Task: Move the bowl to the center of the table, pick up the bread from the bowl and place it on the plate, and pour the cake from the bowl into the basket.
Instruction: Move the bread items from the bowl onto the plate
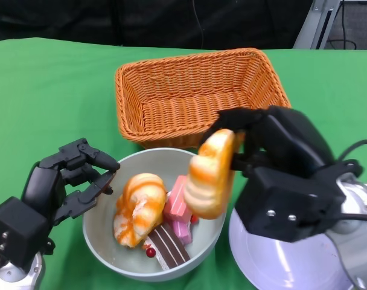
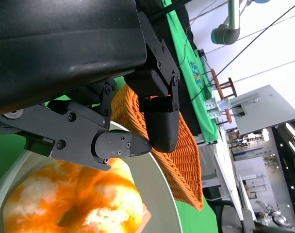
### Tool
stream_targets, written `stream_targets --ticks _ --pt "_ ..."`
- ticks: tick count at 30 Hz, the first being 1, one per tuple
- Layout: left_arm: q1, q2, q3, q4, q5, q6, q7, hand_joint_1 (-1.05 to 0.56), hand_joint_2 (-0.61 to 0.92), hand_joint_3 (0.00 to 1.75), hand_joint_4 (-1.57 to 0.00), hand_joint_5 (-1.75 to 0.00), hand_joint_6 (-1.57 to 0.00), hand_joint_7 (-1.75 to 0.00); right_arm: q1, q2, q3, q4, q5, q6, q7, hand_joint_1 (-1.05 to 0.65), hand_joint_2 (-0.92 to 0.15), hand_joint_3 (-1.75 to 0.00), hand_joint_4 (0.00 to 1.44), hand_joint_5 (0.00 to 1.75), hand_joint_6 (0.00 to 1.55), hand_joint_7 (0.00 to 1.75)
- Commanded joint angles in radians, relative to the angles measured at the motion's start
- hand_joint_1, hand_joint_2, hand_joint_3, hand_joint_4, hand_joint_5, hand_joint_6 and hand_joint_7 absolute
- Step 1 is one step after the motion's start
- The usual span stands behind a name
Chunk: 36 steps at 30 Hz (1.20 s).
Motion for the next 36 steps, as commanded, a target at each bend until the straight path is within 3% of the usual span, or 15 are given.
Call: stream_targets --ticks 1,10,13,18,26,33,36 --pt "0.015 0.022 0.008 -0.016 -0.001 0.01 0.001 -0.22 0.91 0.34 -0.75 -1.46 -0.76 -1.15 0.038 -0.024 -0.055 -0.076 0.023 0.046 0.023 -0.22 -0.92 -0.1 0.72 1.72 0.81 0.87" --pt "0.017 0.021 0.013 -0.023 -0.016 0.019 -0.009 -0.22 0.92 0.32 -0.74 -1.46 -0.77 -1.15 0.113 -0.071 -0.164 -0.128 0.083 -0.019 0.008 -0.21 -0.92 -0.11 0.74 1.75 0.81 0.88" --pt "0.016 0.021 0.013 -0.023 -0.017 0.016 -0.009 -0.21 0.92 0.32 -0.74 -1.47 -0.76 -1.15 0.144 -0.087 -0.185 -0.15 0.088 -0.006 0.018 -0.2 -0.92 -0.11 0.75 1.75 0.83 0.89" --pt "0.009 0.024 0.018 -0.013 -0.017 0.011 -0.012 -0.22 0.92 0.32 -0.75 -1.47 -0.77 -1.15 0.221 -0.165 -0.215 -0.204 0.088 0.083 0.126 -0.19 -0.92 -0.12 0.73 1.7 0.82 0.91" --pt "0.0 0.017 0.035 0.005 -0.039 -0.001 -0.027 -0.2 0.91 0.33 -0.75 -1.45 -0.78 -1.11 0.267 -0.312 -0.143 -0.189 0.012 0.182 0.319 -0.18 -0.92 -0.17 0.61 1.74 0.81 0.79" --pt "0.004 0.016 0.038 -0.003 -0.048 -0.003 -0.025 -0.22 0.91 0.32 -0.76 -1.45 -0.79 -1.08 0.263 -0.323 -0.052 -0.102 -0.055 0.208 0.338 -0.2 -0.92 -0.09 0.7 1.46 0.94 0.54" --pt "0.004 0.015 0.042 -0.006 -0.05 -0.004 -0.02 -0.25 0.91 0.31 -0.76 -1.46 -0.8 -1.08 0.245 -0.309 -0.018 -0.048 -0.076 0.219 0.33 -0.22 -0.92 -0.11 0.69 1.45 0.97 0.47"
